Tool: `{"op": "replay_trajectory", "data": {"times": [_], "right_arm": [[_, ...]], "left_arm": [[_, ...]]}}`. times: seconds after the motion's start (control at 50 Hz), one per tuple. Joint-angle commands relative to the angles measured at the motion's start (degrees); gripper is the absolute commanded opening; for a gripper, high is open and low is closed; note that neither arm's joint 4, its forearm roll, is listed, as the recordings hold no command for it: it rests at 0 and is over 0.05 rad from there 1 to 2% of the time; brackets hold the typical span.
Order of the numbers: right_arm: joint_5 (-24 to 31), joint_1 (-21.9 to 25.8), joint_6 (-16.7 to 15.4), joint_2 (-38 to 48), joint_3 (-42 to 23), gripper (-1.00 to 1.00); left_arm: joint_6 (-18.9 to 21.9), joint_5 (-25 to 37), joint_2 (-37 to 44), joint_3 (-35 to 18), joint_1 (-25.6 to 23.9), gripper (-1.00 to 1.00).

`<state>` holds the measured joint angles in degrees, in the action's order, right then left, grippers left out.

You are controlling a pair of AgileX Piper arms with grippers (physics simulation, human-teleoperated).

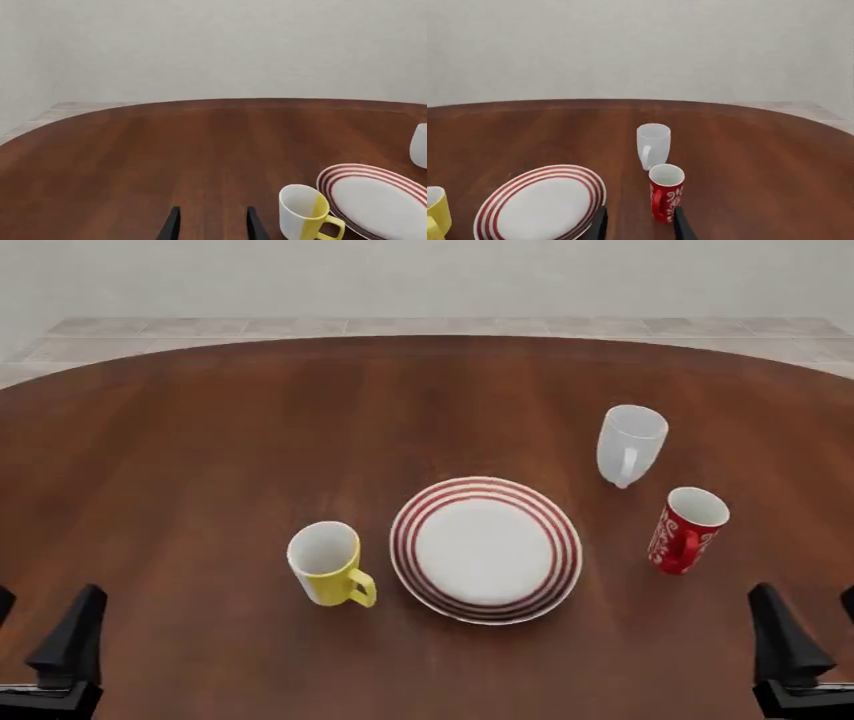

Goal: Pick up the red mug and put it on the plate

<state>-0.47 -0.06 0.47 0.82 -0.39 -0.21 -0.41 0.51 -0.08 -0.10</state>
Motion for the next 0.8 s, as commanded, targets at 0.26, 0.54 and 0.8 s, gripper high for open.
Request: {"op": "replay_trajectory", "data": {"times": [0.26,0.54,0.8], "right_arm": [[1.25,1.00,-1.61,0.40,-1.94,1.00],[-2.07,2.86,2.54,14.31,-9.06,1.00],[0.90,-0.73,-10.92,32.22,-20.99,1.00]], "left_arm": [[-0.01,0.26,-0.28,-0.12,-0.04,1.00],[0.16,0.21,-0.40,-0.16,-0.14,1.00],[0.19,0.35,-0.33,-0.46,-0.11,1.00]]}}
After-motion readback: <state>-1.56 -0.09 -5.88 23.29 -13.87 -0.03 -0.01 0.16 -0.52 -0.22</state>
